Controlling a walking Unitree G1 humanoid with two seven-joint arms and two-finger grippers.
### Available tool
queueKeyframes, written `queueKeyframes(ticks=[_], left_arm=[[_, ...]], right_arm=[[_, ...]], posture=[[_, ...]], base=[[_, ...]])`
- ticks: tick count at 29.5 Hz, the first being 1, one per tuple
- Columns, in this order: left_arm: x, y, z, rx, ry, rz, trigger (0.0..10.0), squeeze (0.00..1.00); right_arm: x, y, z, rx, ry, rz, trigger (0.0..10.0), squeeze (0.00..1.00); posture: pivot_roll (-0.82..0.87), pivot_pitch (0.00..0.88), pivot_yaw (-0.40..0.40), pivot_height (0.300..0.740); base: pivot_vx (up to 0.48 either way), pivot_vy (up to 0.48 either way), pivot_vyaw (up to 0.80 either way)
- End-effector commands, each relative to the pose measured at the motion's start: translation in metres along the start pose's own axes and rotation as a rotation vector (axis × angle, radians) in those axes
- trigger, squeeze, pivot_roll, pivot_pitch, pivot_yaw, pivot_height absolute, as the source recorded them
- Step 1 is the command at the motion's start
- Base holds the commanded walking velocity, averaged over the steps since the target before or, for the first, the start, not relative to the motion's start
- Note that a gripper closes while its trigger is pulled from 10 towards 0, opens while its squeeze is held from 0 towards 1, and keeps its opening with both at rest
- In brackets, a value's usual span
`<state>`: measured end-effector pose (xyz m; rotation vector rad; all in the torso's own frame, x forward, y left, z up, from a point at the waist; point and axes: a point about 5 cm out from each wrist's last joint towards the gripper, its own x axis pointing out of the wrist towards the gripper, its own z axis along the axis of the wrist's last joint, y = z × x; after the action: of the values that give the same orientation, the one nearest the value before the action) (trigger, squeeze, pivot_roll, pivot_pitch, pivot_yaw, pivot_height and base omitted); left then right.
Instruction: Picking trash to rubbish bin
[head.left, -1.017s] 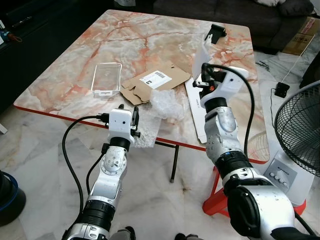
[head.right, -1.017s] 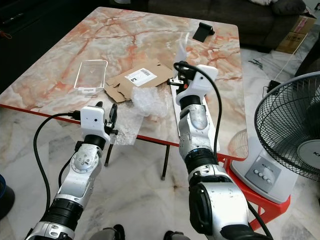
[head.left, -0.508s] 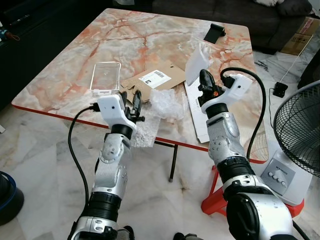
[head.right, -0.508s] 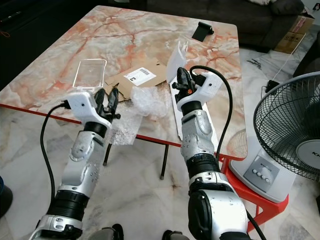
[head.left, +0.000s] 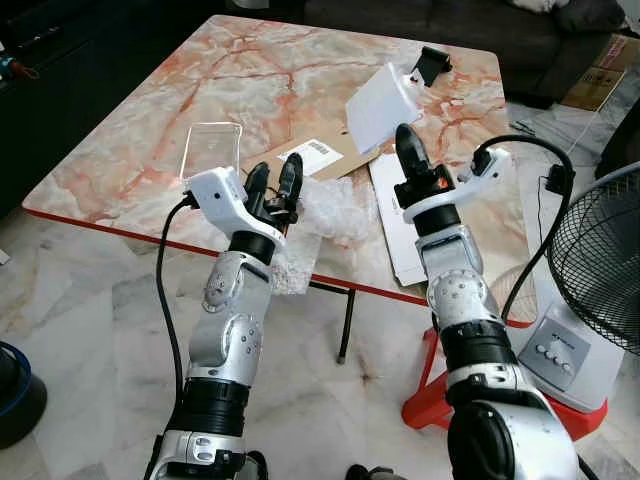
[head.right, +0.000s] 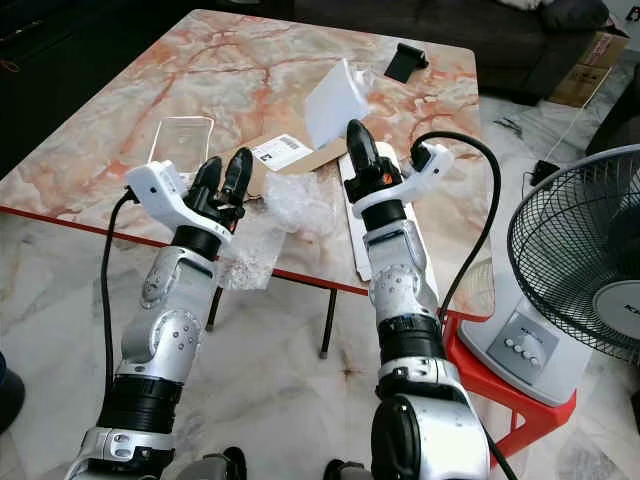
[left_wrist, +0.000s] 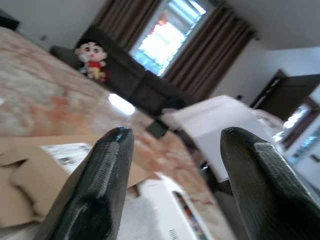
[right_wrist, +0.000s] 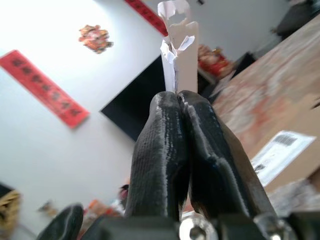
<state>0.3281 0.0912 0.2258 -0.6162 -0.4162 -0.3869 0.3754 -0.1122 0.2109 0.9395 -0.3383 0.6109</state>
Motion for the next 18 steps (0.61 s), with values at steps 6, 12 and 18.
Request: queueKeyframes(ticks=[6,12,18], left_arm=[[0.0,-0.018,0.0,-0.164,0.031,-0.121,10.0,0.0],[0.0,-0.021,0.0,-0.199,0.045,-0.139,10.0,0.0],[0.0,-0.019,0.003,-0.218,0.044,-0.136,10.0,0.0]], right_arm=[[-0.007,0.014,-0.007,0.078,0.041,0.128,10.0,0.0],[-0.011,0.017,-0.008,0.124,0.044,0.167,10.0,0.0],[-0.014,0.021,-0.006,0.161,0.042,0.203,10.0,0.0]], posture=[[0.1,0.151,-0.068,0.74],[0.1,0.151,-0.067,0.74],[0.1,0.152,-0.066,0.74]], base=[[0.0,0.0,0.0],[0.0,0.0,0.0],[0.0,0.0,0.0]])
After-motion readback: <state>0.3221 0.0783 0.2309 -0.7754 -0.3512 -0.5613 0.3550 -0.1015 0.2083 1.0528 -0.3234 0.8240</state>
